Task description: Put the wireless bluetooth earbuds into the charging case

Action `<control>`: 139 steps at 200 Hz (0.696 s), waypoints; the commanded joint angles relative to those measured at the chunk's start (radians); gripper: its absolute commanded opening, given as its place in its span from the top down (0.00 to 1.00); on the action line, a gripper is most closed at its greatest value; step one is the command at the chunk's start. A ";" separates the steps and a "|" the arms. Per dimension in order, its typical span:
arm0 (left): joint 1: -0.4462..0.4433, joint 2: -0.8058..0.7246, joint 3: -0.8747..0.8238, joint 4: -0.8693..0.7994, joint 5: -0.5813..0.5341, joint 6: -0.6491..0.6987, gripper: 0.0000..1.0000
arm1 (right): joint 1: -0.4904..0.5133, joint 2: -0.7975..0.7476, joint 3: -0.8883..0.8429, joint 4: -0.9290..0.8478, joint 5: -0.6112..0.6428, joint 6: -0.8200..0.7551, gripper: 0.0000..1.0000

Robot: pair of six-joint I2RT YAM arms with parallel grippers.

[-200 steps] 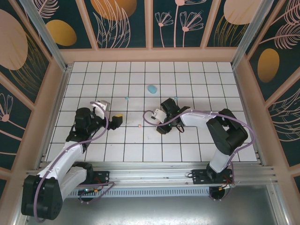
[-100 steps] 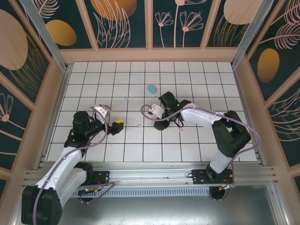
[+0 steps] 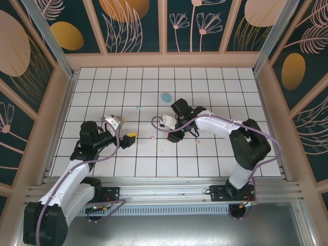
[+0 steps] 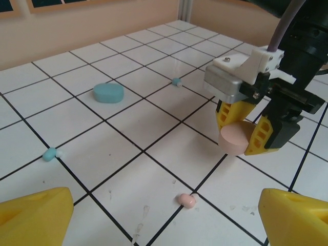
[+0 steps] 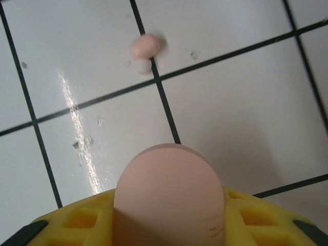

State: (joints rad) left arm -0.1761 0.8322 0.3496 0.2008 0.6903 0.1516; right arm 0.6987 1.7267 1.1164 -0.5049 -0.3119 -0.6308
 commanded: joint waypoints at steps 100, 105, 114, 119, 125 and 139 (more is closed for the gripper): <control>-0.003 0.044 0.018 -0.050 -0.077 0.095 0.06 | -0.021 0.122 0.040 0.039 0.035 0.081 0.48; -0.003 0.058 0.023 -0.044 -0.074 0.097 0.06 | -0.023 0.107 0.033 0.040 0.030 0.086 0.46; -0.003 0.082 0.033 -0.035 -0.069 0.096 0.06 | -0.033 0.078 0.013 0.046 0.020 0.094 0.43; -0.003 0.095 0.041 -0.031 -0.066 0.094 0.06 | -0.039 0.064 0.002 0.049 0.013 0.100 0.42; -0.003 0.110 0.047 -0.023 -0.063 0.089 0.06 | -0.046 0.049 -0.008 0.051 0.005 0.108 0.40; -0.002 0.134 0.056 0.006 -0.058 0.079 0.06 | -0.063 0.021 -0.031 0.051 -0.007 0.125 0.38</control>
State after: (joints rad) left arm -0.1761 0.9363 0.3607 0.1574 0.6193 0.2199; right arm 0.6659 1.8351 1.1191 -0.4446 -0.2909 -0.5442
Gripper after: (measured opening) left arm 0.937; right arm 0.610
